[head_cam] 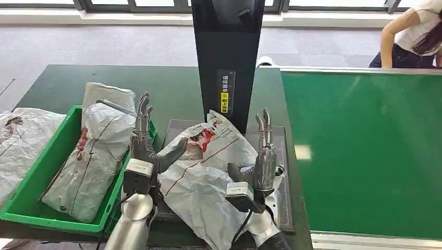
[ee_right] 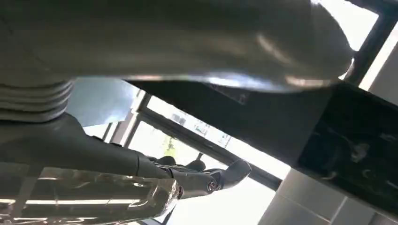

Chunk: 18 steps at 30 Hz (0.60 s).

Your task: Moved the parcel from conveyor to table for the left to box.

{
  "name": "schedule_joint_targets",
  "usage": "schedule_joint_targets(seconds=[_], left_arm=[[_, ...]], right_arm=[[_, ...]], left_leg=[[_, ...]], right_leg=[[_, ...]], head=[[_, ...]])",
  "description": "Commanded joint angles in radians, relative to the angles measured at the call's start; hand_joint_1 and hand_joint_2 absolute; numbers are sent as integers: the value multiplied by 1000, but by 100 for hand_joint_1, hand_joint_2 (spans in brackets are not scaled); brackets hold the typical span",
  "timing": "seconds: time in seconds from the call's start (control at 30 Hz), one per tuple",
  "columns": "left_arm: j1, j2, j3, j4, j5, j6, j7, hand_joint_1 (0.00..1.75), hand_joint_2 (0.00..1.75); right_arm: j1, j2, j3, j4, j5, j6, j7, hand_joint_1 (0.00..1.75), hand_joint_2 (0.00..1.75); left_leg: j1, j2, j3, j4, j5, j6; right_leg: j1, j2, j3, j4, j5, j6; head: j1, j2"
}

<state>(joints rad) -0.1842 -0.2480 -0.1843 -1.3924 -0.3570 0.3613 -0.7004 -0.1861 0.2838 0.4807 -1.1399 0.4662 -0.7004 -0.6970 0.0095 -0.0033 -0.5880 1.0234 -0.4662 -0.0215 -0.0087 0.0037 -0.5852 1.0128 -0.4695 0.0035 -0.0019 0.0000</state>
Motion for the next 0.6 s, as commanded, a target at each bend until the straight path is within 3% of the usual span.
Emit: schedule_joint_targets(seconds=[0.03, 0.1, 0.13, 0.37, 0.6], left_arm=[[-47, 10, 35, 91, -23, 4, 2, 0, 175], [-70, 21, 36, 148, -84, 0, 26, 0, 175], [-80, 26, 34, 171, -105, -2, 36, 0, 175], [-166, 20, 44, 406, -243, 17, 69, 0, 175], [-176, 15, 45, 439, -255, 30, 66, 0, 175]], right_arm=[[44, -45, -28, -164, 39, 2, -1, 0, 0], [79, -33, -73, -268, 72, 2, -1, 0, 0], [88, -32, -81, -294, 70, 2, -1, 0, 175], [173, -7, -173, -520, 93, 2, -1, 0, 175], [182, -7, -178, -539, 94, 2, -1, 0, 175]], left_leg=[[0, -2, 1, -2, 1, 1], [0, -2, 0, -1, 1, 1], [-1, -2, 2, -2, 1, 1], [-1, -4, 2, -3, 2, 1], [0, -2, 1, -1, 1, 0]], right_leg=[[0, -2, 2, -2, 0, 0], [0, -2, 1, -1, 0, 0], [0, -3, 2, -2, 0, 0], [-1, -4, 3, -2, 0, 0], [-1, -2, 1, -1, 0, 0]], head=[[0, 0], [0, 0], [0, 0], [0, 0], [0, 0]])
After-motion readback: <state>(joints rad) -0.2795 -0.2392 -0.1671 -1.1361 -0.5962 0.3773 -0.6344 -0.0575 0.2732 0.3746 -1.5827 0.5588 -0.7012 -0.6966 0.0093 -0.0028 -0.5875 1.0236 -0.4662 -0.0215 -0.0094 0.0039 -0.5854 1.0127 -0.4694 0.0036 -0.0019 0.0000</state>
